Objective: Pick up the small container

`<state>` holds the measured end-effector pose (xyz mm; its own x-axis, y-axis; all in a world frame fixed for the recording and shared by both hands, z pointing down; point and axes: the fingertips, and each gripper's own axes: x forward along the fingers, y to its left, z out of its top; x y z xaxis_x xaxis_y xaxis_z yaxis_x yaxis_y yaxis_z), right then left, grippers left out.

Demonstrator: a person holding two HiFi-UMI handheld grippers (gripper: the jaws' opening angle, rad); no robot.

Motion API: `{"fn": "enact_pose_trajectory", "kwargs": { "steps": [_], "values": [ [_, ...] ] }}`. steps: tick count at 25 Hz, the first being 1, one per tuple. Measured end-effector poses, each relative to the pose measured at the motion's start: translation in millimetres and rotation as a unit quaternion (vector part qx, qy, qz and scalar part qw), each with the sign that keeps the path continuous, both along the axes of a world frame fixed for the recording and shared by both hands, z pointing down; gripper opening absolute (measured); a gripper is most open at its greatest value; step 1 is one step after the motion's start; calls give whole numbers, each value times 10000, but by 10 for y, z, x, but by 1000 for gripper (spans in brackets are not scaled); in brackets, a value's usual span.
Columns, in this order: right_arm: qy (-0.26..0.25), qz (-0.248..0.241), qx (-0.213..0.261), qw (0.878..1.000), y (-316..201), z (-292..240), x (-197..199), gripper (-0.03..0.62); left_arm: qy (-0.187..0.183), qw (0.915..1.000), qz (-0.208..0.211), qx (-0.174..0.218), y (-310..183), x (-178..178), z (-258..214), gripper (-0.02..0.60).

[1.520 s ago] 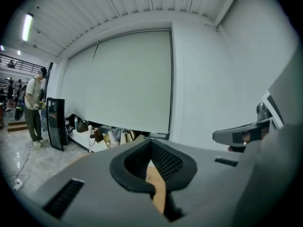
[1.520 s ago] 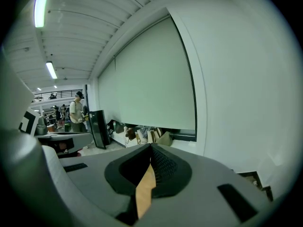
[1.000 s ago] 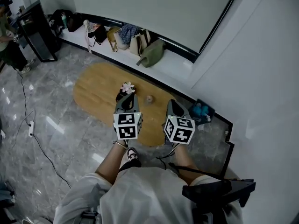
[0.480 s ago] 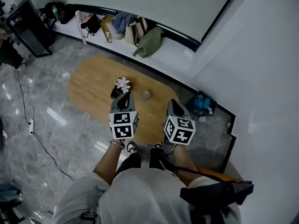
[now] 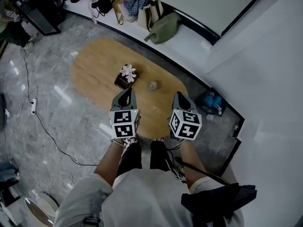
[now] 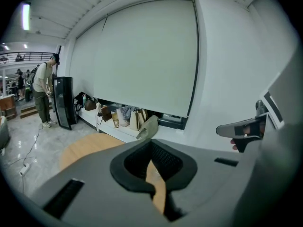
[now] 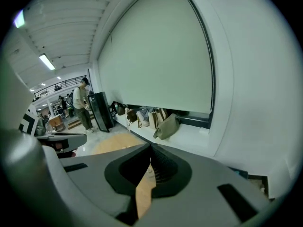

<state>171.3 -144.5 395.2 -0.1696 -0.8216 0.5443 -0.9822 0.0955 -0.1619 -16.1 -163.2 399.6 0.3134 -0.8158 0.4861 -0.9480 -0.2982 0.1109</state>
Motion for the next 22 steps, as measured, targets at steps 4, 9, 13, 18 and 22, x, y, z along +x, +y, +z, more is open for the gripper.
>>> {"fn": "enact_pose_trajectory", "kwargs": {
  "steps": [4,9,13,18,22],
  "values": [
    [-26,-174,-158,9997,-95,300,-53,23,-57,9995,-212,-220,-29,-124,371,2],
    [9,-323,-416,9986,-198,819,-59,23,-27,9974,-436,-574,-89,-199,1003,2],
    [16,-416,-629,9972,-261,1344,-92,23,8,9954,-547,-787,-117,-204,1537,2],
    [-63,-409,-920,9949,-282,2140,-118,23,-41,9942,-487,-954,-120,-139,2224,2],
    [-108,-456,-1049,9934,-322,2640,-168,23,-174,9934,-510,-1010,-140,-191,2678,2]
  ]
}}
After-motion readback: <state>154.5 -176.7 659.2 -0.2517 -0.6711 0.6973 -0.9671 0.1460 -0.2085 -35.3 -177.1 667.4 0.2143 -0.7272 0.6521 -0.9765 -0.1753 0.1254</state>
